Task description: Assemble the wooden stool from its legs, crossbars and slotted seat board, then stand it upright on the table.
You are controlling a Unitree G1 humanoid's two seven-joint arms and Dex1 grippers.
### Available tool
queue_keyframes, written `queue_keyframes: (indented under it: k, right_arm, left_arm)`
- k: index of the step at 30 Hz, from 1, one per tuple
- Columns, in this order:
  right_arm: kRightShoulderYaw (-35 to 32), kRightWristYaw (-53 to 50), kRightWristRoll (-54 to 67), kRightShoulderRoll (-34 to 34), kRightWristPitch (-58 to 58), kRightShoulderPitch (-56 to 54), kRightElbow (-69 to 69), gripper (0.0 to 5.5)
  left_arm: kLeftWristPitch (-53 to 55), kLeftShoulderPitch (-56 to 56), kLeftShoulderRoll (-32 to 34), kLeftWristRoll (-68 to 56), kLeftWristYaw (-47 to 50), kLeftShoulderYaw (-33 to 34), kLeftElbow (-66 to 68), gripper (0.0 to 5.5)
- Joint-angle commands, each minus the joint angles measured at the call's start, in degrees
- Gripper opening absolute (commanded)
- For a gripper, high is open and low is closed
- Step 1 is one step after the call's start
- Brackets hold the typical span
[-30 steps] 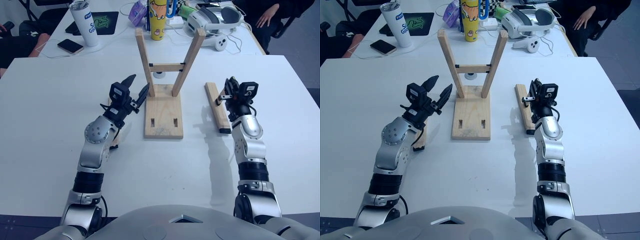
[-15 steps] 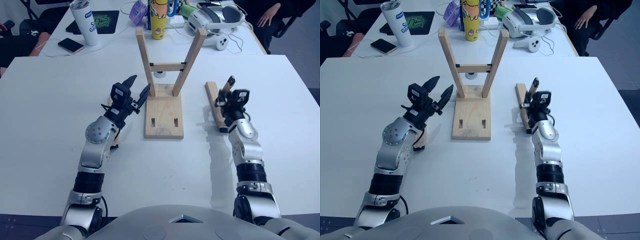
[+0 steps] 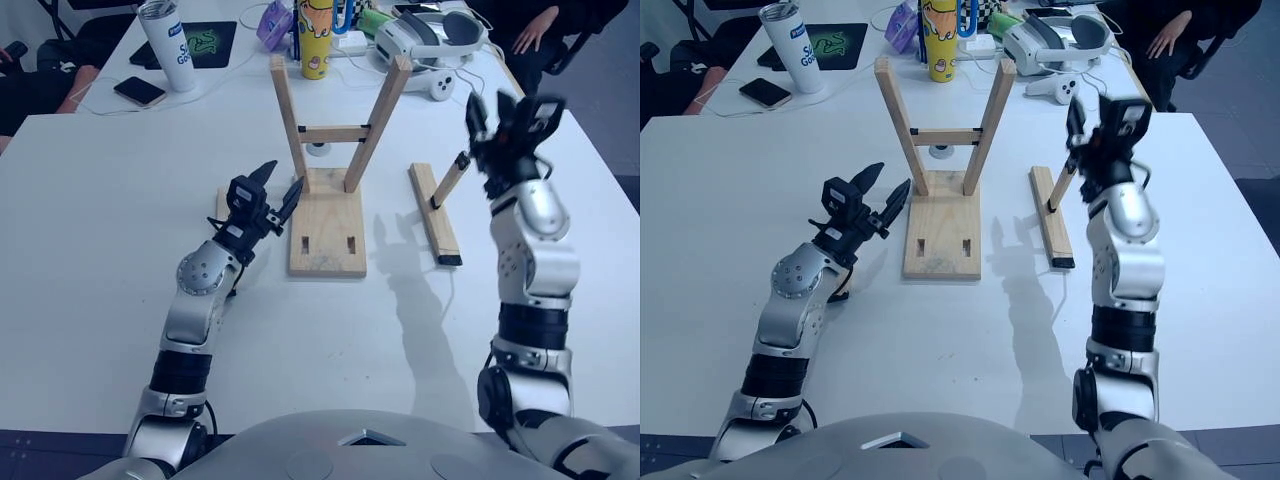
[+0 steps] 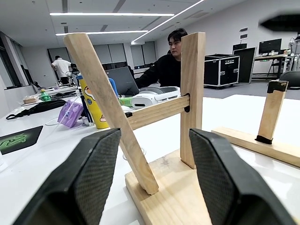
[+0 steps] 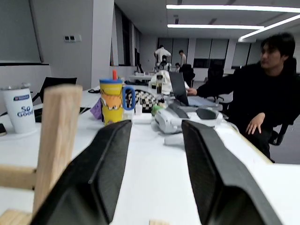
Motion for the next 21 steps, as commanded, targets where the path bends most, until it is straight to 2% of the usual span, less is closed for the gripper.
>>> queue_keyframes:
  k: [1, 7, 13, 21]
  right_arm:
    - [-1.5, 0.8, 1.6, -1.6, 0.9, -6.1, 1.7, 1.61]
    - [-1.1, 3.1, 1.9, -1.7, -2.1, -11.5, 7.8, 0.84]
    - [0.3, 4.0, 0.3, 0.0, -6.7, -11.2, 14.4, 0.01]
    - [4.5, 5.7, -4.0, 2.7, -5.6, -1.3, 39.4, 0.01]
  left_arm:
    - [-0.5, 0.9, -1.1, 1.1, 1.1, -1.2, -0.6, 2.65]
    - [-1.3, 0.5, -1.6, 1.4, 1.7, -1.5, 0.3, 2.65]
    - [-1.9, 0.0, -1.5, 1.4, 1.6, -1.8, 1.1, 2.65]
    - [-1.6, -0.5, -1.8, 1.0, 1.7, -2.4, 0.8, 2.65]
